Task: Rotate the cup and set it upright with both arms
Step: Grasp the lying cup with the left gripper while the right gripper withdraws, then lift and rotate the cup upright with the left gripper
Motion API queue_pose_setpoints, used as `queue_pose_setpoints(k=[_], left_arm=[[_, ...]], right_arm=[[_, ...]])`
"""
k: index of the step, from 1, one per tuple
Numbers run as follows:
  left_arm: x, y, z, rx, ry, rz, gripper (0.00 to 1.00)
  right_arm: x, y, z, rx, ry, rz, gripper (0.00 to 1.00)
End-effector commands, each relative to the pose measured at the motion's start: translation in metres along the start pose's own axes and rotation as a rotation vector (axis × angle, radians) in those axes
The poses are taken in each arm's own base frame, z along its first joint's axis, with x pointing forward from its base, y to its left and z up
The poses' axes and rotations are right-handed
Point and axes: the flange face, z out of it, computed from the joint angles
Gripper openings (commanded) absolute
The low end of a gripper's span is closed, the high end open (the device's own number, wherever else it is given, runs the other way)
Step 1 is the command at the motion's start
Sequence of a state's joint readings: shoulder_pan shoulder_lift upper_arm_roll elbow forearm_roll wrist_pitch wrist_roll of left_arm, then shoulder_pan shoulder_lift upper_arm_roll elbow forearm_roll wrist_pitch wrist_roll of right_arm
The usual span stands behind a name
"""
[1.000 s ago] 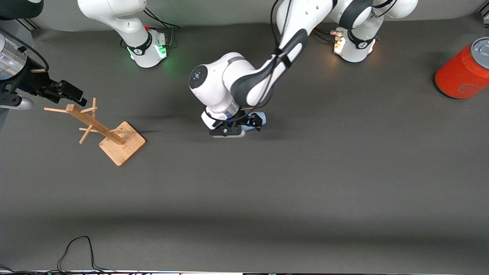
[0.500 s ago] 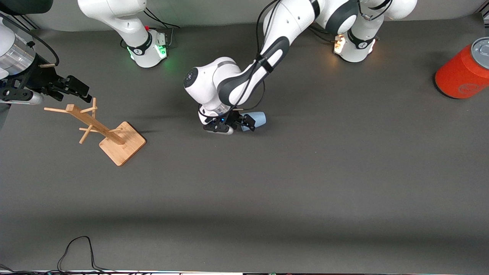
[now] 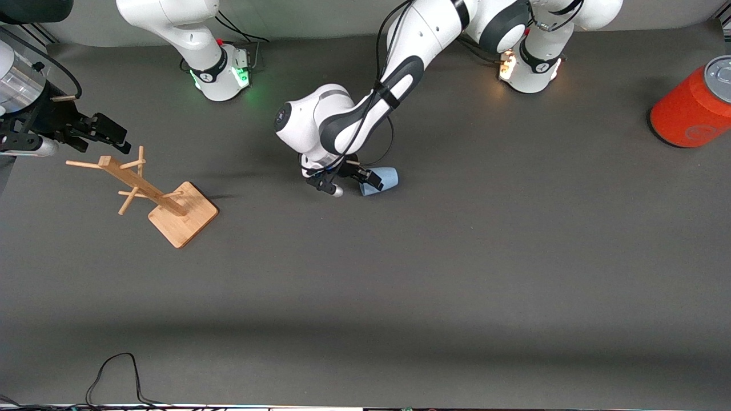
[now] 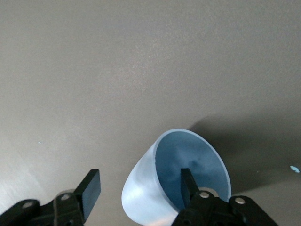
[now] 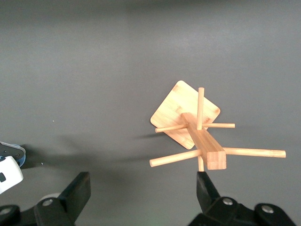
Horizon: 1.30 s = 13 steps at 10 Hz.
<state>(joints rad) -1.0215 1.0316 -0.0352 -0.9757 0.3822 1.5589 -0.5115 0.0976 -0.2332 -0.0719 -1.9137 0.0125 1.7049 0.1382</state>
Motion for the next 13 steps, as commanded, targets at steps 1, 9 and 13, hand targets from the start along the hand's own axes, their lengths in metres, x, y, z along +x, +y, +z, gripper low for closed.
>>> queue_pose_setpoints(k=[1,9,13], left_arm=[[0.0,-0.003,0.002,0.023,-0.008,0.062,0.08],[0.001,-0.17,-0.112,-0.237,0.043,-0.272,0.0],[-0.042,-0.26,-0.132,-0.423,0.191,-0.384,0.0]], right_arm=[[-0.005,0.004,-0.003,-0.01,0.017,-0.024,1.0],[0.001,0.003,0.004,-0.011,0.022,-0.026,1.0],[0.001,0.003,0.005,-0.011,0.022,-0.024,1.0]])
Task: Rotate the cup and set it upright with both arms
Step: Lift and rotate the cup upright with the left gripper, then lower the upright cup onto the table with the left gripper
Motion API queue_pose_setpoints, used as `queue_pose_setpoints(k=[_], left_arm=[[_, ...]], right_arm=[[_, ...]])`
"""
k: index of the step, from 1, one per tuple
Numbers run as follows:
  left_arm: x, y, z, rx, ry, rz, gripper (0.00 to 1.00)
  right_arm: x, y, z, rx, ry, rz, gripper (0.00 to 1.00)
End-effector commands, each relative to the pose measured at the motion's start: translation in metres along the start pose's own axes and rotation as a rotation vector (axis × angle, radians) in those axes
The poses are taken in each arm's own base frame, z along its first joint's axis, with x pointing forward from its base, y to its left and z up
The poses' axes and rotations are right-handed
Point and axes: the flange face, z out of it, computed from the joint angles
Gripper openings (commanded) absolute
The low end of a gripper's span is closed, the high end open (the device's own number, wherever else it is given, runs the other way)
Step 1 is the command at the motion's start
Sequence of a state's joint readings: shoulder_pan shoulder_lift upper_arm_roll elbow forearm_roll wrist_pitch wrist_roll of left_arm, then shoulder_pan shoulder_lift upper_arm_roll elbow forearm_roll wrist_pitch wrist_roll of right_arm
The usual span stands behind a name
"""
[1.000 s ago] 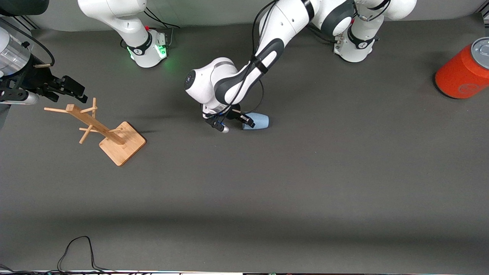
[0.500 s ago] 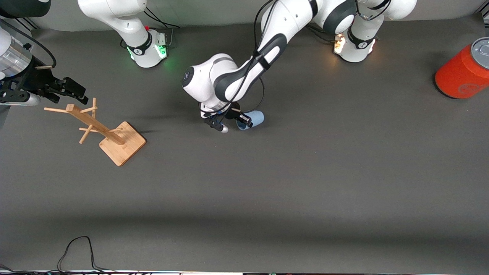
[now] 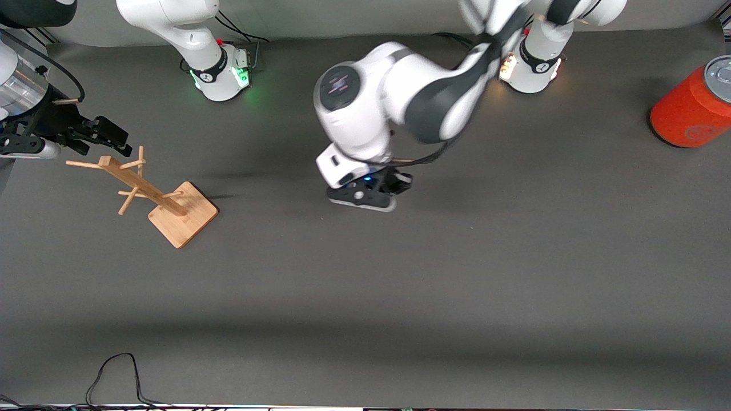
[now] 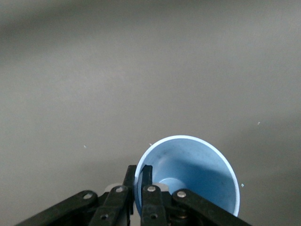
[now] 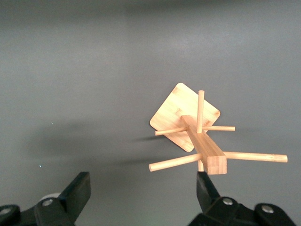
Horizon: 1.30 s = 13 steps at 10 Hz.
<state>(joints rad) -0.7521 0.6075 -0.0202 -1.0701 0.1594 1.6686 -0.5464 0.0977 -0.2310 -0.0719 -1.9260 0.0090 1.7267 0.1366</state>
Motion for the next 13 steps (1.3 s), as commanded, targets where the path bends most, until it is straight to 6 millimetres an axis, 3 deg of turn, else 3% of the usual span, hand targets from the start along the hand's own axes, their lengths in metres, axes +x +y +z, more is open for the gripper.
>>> queue_pose_setpoints(k=[1,4,7,11,12,13], left_arm=[[-0.049,0.0,0.043,-0.04,0.038,-0.008,0.0],[-0.076,0.003,0.123,-0.152,0.16,-0.148,0.0],[-0.091,0.001,0.181,-0.161,0.284,-0.227,0.0],[-0.103,0.016,0.214,-0.139,0.316,-0.319,0.0],[-0.101,0.016,0.212,-0.142,0.319,-0.32,0.4],[-0.101,0.017,0.207,-0.142,0.321,-0.326,0.99]], right_arm=[[-0.001,0.003,0.0,-0.008,0.014,-0.022,1.0],[0.0,0.002,0.0,-0.008,0.02,-0.022,1.0],[0.0,0.001,-0.001,-0.003,0.027,-0.02,1.0],[-0.003,-0.012,-0.001,-0.008,0.02,-0.03,1.0],[-0.005,-0.012,-0.003,-0.006,0.012,-0.03,1.0],[-0.006,-0.016,-0.003,-0.007,0.012,-0.037,1.0]])
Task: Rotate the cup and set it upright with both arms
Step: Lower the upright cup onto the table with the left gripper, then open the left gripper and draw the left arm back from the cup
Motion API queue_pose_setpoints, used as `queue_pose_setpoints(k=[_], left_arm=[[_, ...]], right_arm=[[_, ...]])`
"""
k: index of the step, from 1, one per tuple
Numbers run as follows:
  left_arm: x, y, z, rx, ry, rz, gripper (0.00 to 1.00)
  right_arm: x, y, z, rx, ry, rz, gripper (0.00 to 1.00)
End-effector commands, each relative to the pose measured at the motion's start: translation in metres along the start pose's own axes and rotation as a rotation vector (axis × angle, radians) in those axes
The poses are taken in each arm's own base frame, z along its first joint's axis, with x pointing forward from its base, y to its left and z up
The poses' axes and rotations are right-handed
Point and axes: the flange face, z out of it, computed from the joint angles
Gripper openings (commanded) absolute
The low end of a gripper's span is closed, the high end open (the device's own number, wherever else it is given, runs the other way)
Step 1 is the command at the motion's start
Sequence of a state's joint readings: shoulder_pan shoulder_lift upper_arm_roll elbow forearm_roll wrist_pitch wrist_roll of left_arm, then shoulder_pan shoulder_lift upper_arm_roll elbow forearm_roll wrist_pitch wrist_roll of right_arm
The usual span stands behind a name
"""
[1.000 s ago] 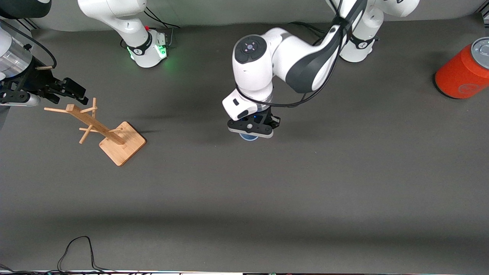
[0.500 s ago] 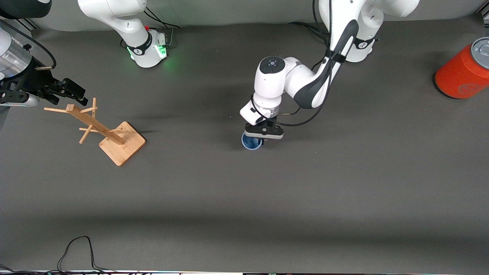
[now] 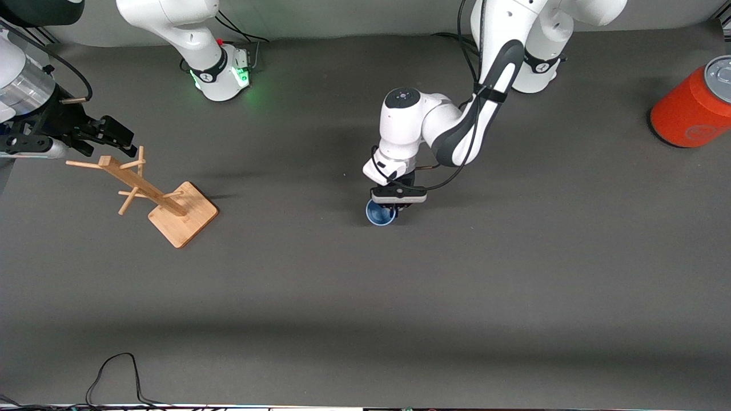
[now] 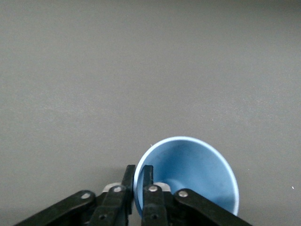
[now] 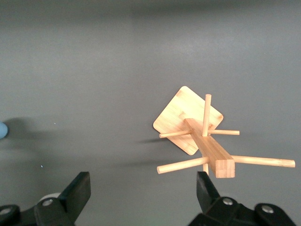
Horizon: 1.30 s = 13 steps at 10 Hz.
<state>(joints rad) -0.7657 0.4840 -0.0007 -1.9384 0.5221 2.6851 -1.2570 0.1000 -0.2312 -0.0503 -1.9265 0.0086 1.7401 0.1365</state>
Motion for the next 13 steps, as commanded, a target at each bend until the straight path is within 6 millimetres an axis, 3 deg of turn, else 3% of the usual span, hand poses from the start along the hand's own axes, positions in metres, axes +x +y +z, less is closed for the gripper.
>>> queue_pose_setpoints(k=[1,4,6,7,9,11,13], left_arm=[[0.005,0.005,-0.017,-0.012,0.03,-0.019,1.0],[0.038,0.005,-0.07,0.107,0.037,0.006,1.0],[0.082,0.008,-0.128,0.117,-0.08,0.076,1.0],[0.116,-0.011,-0.148,0.161,-0.129,0.087,1.0],[0.175,-0.094,-0.184,0.209,-0.186,0.078,1.0],[0.219,-0.208,-0.215,0.199,-0.281,0.016,1.0],[0.247,-0.322,-0.241,0.177,-0.322,0.005,1.0]], right_arm=[[-0.006,-0.006,-0.002,-0.005,-0.003,-0.018,1.0],[-0.007,-0.005,-0.006,-0.004,0.006,-0.019,1.0],[-0.006,-0.006,-0.007,-0.006,0.014,-0.021,1.0],[-0.004,-0.006,-0.007,-0.003,0.023,-0.019,1.0],[-0.003,-0.006,-0.01,-0.002,0.032,-0.02,1.0],[-0.006,-0.006,-0.011,0.0,0.023,-0.026,1.0],[-0.009,-0.001,-0.017,0.004,-0.013,-0.033,1.0]])
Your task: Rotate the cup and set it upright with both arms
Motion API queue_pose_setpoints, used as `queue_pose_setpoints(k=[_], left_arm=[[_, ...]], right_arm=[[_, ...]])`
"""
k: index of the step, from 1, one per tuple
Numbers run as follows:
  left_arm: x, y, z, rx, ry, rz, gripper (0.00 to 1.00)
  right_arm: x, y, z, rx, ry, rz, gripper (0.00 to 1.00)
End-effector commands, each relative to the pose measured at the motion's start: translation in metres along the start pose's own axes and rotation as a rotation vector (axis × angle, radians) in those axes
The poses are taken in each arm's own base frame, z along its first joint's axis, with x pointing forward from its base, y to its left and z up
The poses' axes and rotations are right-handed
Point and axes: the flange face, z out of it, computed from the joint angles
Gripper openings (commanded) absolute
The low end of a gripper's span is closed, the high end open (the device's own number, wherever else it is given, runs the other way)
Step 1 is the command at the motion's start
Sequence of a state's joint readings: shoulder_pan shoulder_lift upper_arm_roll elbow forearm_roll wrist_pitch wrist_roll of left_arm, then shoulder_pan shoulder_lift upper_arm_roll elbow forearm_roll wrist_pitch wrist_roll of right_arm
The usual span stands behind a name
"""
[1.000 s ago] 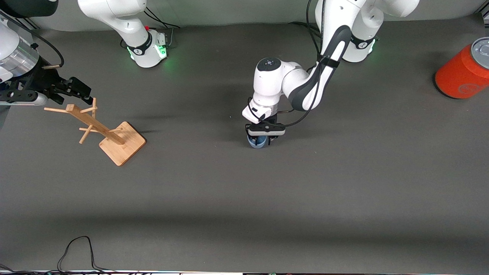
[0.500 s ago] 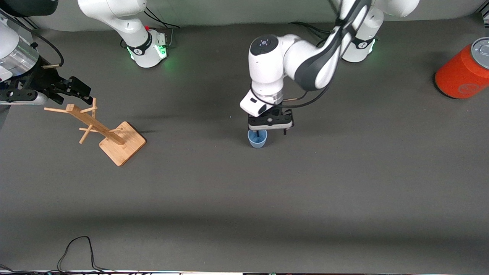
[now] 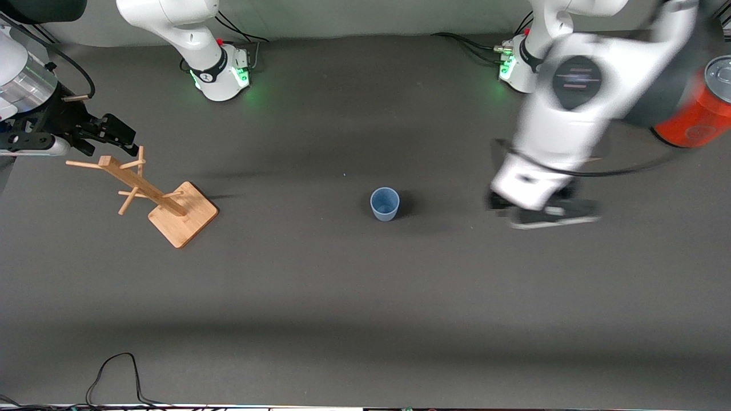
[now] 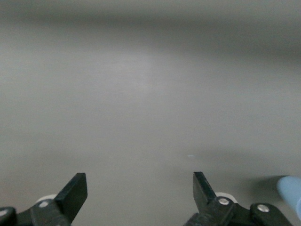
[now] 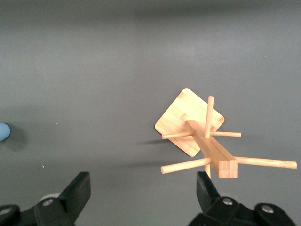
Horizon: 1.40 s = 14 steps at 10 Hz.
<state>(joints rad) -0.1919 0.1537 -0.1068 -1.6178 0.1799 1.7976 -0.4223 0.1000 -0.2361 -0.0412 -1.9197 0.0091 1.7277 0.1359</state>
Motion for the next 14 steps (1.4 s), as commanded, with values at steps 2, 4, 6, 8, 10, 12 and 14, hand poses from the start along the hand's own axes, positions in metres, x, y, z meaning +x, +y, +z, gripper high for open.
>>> queue_pose_setpoints(k=[2,4,6,8,10,12,14], left_arm=[[0.001,-0.133,-0.008,-0.072,-0.033,0.075,1.0],[0.005,-0.184,-0.001,-0.075,-0.04,0.073,1.0],[0.001,-0.191,-0.005,-0.071,-0.057,0.048,1.0],[-0.002,-0.185,-0.012,-0.079,-0.062,0.055,1.0],[-0.004,-0.185,-0.014,-0.085,-0.063,0.052,1.0],[-0.009,-0.183,-0.021,-0.096,-0.067,0.041,1.0],[-0.01,-0.177,-0.027,-0.103,-0.056,0.051,1.0]], right_arm=[[-0.008,-0.001,-0.018,-0.001,-0.023,-0.042,1.0],[-0.005,-0.004,-0.019,-0.006,-0.021,-0.056,1.0],[-0.01,0.0,-0.023,-0.006,-0.036,-0.158,1.0],[-0.007,0.005,-0.018,-0.007,-0.047,-0.164,1.0],[-0.007,0.001,-0.021,-0.009,-0.042,-0.17,1.0],[-0.01,0.001,-0.021,-0.009,-0.06,-0.171,1.0],[-0.008,0.0,-0.019,-0.01,-0.064,-0.173,1.0]])
